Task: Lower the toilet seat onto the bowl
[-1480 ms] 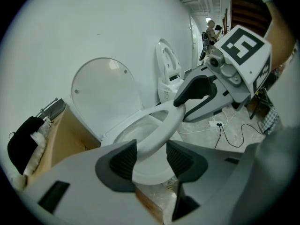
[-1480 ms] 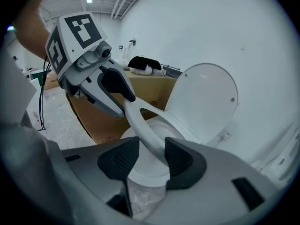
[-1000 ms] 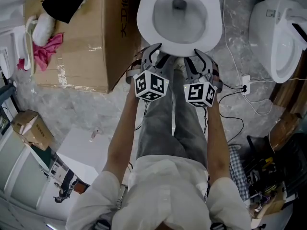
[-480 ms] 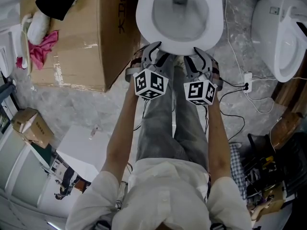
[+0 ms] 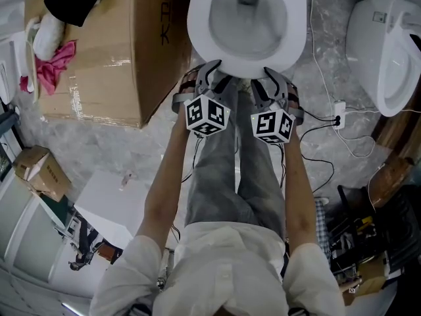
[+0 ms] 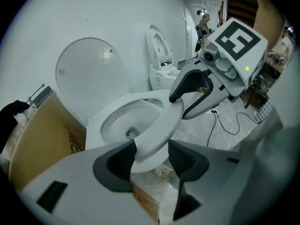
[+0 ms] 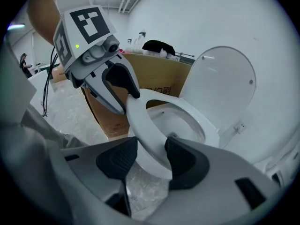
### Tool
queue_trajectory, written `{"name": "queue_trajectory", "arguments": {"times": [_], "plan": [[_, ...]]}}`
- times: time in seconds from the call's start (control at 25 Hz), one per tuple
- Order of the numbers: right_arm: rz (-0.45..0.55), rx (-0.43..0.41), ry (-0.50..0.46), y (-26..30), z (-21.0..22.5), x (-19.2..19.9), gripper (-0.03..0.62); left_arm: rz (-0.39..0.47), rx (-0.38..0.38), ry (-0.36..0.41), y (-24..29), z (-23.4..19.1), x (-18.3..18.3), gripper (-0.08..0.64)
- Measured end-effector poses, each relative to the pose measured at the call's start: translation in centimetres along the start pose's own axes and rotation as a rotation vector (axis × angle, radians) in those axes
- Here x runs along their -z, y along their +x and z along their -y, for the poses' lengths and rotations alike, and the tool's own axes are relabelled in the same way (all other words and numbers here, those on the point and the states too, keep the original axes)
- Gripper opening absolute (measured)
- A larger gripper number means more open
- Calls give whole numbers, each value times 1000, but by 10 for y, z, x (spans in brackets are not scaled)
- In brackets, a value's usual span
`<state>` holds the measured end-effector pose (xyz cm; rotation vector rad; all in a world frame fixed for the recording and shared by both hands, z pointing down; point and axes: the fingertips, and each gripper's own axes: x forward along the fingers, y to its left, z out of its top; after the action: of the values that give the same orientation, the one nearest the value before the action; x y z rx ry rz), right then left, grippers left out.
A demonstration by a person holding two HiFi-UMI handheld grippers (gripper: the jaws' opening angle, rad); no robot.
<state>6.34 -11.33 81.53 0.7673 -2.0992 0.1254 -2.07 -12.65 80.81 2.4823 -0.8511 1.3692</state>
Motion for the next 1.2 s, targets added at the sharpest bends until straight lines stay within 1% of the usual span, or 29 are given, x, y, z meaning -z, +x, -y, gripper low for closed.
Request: {"name": "queue_trajectory", "arguments": {"times": [0.24,0.6,1.2], "plan": [[-32,-19,-24,12,-9,13,204,-19,36,-15,11,8,13,242],[-60,-36,-70,29,-20,32,204,-54,58,-23,29,15,30,245],[-103,-64,-88,49,-30,53,204,-85,93,-50,50,23,48,245]]}}
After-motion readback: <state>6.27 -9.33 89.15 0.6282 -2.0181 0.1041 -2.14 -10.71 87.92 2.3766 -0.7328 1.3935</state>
